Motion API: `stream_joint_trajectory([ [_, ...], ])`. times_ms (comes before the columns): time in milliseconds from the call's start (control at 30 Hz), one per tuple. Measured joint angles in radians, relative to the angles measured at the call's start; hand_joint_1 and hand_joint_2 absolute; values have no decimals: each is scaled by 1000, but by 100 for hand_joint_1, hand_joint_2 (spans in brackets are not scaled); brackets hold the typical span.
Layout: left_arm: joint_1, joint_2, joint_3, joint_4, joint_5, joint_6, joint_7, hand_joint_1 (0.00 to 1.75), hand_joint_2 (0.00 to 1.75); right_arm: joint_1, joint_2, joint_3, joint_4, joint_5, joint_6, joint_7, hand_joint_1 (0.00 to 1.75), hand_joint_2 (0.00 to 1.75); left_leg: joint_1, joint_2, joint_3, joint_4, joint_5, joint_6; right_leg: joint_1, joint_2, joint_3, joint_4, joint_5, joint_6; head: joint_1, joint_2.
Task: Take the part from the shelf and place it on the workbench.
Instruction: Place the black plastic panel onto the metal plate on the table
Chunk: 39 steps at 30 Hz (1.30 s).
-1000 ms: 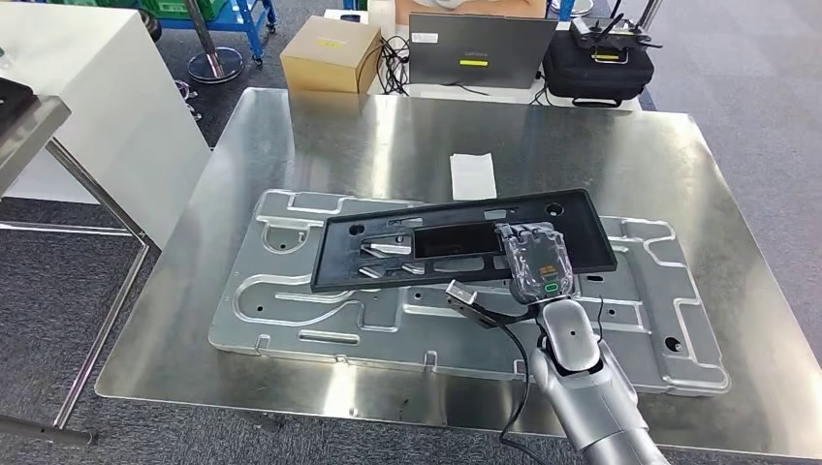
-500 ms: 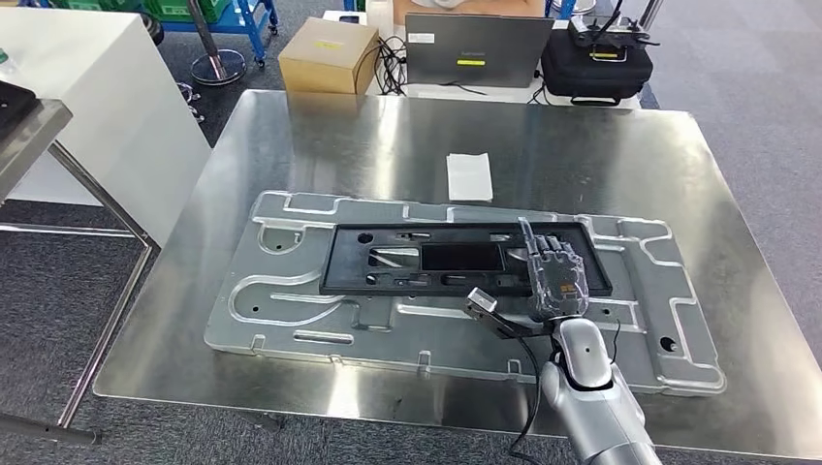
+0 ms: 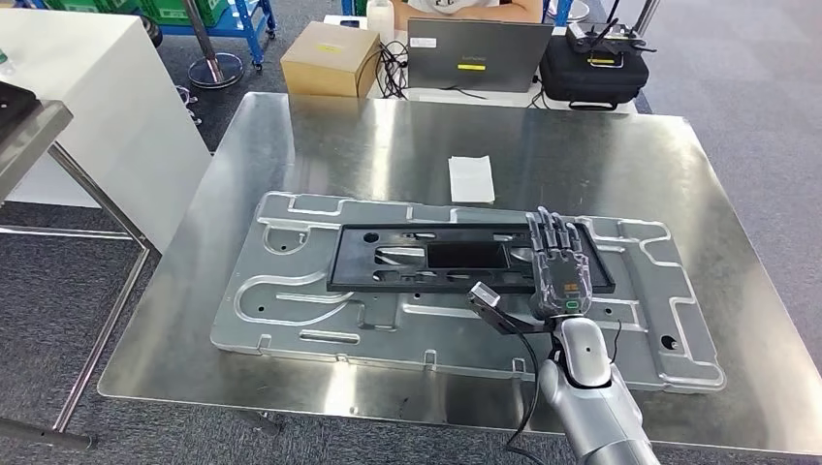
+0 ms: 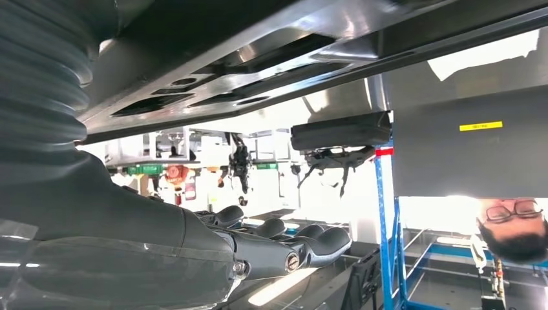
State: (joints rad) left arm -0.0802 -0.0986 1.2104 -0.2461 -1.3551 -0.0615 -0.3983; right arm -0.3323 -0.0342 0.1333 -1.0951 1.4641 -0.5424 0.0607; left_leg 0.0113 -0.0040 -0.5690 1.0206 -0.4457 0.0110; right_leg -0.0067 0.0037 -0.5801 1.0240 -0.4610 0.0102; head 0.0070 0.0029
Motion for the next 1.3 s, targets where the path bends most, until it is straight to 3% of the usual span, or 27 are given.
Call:
stream_joint_trajectory([
  [67, -1, -2, 3, 0, 3, -5, -1, 0, 0, 4, 0, -6, 1, 0, -5, -1, 0, 175, 3, 4, -5, -8, 10, 16, -3, 0, -21, 57, -53, 10, 4, 0],
  [133, -1, -2, 7, 0, 5, -7, -2, 0, 0, 10, 0, -8, 1, 0, -9, -3, 0, 175, 1, 6, -17, -9, 19, 23, -6, 0, -66, 177, -131, 17, 7, 0],
  [167, -1, -2, 8, 0, 5, -7, -2, 0, 0, 13, 0, -10, 1, 0, -10, -5, 0, 175, 0, 7, -24, -8, 23, 24, -7, -1, -85, 232, -156, 20, 7, 0],
  [200, -1, -2, 10, 0, 5, -8, -2, 0, 0, 16, 1, -11, 1, 0, -10, -6, 0, 175, 0, 7, -31, -7, 27, 24, -7, -1, -89, 260, -163, 21, 7, 0],
  [233, 0, -3, 12, 0, 6, -8, -2, 0, 0, 17, 1, -13, 1, 0, -11, -8, 0, 175, -1, 7, -37, -6, 32, 23, -8, -1, -74, 250, -150, 20, 7, 0],
  [267, 0, -3, 13, 0, 6, -9, -3, 0, 0, 16, 1, -14, 1, 0, -11, -10, 0, 175, -1, 7, -42, -5, 36, 21, -7, -1, -40, 202, -124, 17, 7, 0],
  [333, 0, -4, 14, 0, 6, -12, -3, 0, 0, 13, 1, -17, 0, 0, -11, -11, 0, 175, -2, 6, -49, -4, 46, 15, -3, -2, 52, 57, -78, 6, 7, 0],
  [367, -1, -6, 14, 0, 6, -14, -3, 0, 0, 12, 1, -18, -1, 0, -10, -11, 0, 175, -2, 5, -49, -5, 52, 10, 1, -2, 82, 6, -63, 0, 7, 0],
  [400, -1, -7, 14, 0, 6, -15, -3, 0, 0, 12, 1, -19, -1, 0, -10, -11, 0, 175, -2, 4, -50, -6, 58, 4, 5, -2, 97, -24, -58, -5, 8, 0],
  [500, 0, -8, 15, 0, 6, -16, -3, 0, 0, 15, 3, -21, -1, 0, -9, -12, 0, 175, -1, 2, -57, -11, 73, -17, 7, -4, 85, -42, -35, -19, 13, 0],
  [533, 0, -8, 15, 0, 6, -17, -3, 0, 0, 17, 5, -22, -1, 0, -9, -12, 0, 175, -1, 1, -66, 1, 57, -21, 3, -5, 77, -47, -23, -26, 12, 0],
  [567, 1, -8, 15, 0, 6, -17, -3, 0, 0, 19, 6, -22, -1, 0, -9, -12, 0, 175, -1, 1, -80, 32, 22, -26, -1, -6, 67, -53, -9, -32, 11, 0],
  [633, 1, -7, 15, 0, 6, -17, -3, 0, 0, 22, 8, -22, 0, 0, -9, -12, 0, 175, 1, 1, -114, 145, -82, -32, -5, -7, 39, -56, 15, -38, 7, 0],
  [667, 1, -7, 15, 0, 6, -17, -3, 0, 0, 23, 8, -22, 0, 0, -9, -12, 0, 175, 3, 1, -125, 207, -120, -36, -5, -8, 24, -55, 26, -38, 6, 0],
  [700, 1, -7, 15, 0, 6, -17, -3, 0, 0, 23, 9, -22, 0, 0, -9, -12, 0, 175, 4, 1, -124, 250, -134, -39, -5, -8, 9, -53, 36, -36, 5, 0],
  [733, 1, -7, 15, 0, 6, -17, -3, 0, 0, 23, 9, -23, 0, 0, -9, -12, 0, 175, 4, 1, -110, 265, -126, -41, -5, -8, -6, -49, 45, -34, 5, 0],
  [767, 1, -7, 15, 0, 6, -17, -3, 0, 0, 23, 9, -23, 0, 0, -9, -12, 0, 175, 5, 1, -78, 243, -101, -42, -5, -9, -20, -44, 53, -31, 5, 0],
  [833, 0, -6, 15, 0, 6, -18, -3, 0, 0, 21, 9, -25, -2, 2, -9, -14, 0, 175, 6, 1, 21, 124, -65, -40, -5, -8, -44, -31, 66, -22, 5, 0],
  [900, -3, -6, 15, 0, 7, -21, -5, 0, 0, 22, 9, -28, -6, 5, -6, -16, 0, 175, 3, -2, 98, 10, -74, -32, -2, -8, -58, -18, 77, -9, 6, 0],
  [967, -3, -6, 15, 0, 8, -23, -7, 0, 0, 26, 9, -29, -8, 7, -4, -17, 0, 175, -1, -3, 109, -24, -81, -17, -1, -8, -63, -16, 92, 4, 6, 0],
  [1033, -3, -7, 15, 1, 9, -24, -9, 0, 0, 37, 8, -30, -8, 9, -3, -19, 0, 175, -1, 2, 91, -24, -63, 4, -5, -7, -73, -8, 81, 16, 3, 0],
  [1100, -4, -7, 15, 1, 10, -25, -10, 0, 0, 47, 8, -32, -8, 12, -3, -22, 0, 175, 0, 7, 66, -26, -39, 22, -9, -5, -103, 59, -2, 24, 3, 0],
  [1167, -4, -7, 16, 1, 12, -26, -10, 0, 0, 52, 8, -33, -7, 14, -4, -23, 0, 175, -3, 8, 34, -24, -14, 28, -9, -5, -140, 188, -101, 28, 6, 0],
  [1200, -3, -6, 16, 1, 12, -26, -10, 0, 0, 54, 8, -34, -7, 15, -4, -23, 0, 175, -5, 9, 17, -23, -2, 28, -9, -5, -150, 245, -121, 30, 6, 0],
  [1233, -3, -6, 16, 1, 13, -26, -10, 0, 0, 57, 8, -35, -7, 15, -5, -23, 0, 175, -8, 9, 0, -22, 9, 28, -9, -5, -145, 277, -117, 29, 6, 0],
  [1267, -2, -6, 16, 1, 14, -27, -10, 0, 0, 60, 8, -35, -7, 16, -6, -24, 0, 175, -10, 9, -15, -20, 19, 27, -8, -5, -123, 273, -95, 25, 6, 0],
  [1300, -2, -6, 17, 1, 14, -27, -10, 0, 0, 62, 8, -35, -7, 18, -6, -24, 0, 175, -12, 9, -27, -18, 28, 25, -6, -5, -83, 231, -66, 19, 6, 0],
])
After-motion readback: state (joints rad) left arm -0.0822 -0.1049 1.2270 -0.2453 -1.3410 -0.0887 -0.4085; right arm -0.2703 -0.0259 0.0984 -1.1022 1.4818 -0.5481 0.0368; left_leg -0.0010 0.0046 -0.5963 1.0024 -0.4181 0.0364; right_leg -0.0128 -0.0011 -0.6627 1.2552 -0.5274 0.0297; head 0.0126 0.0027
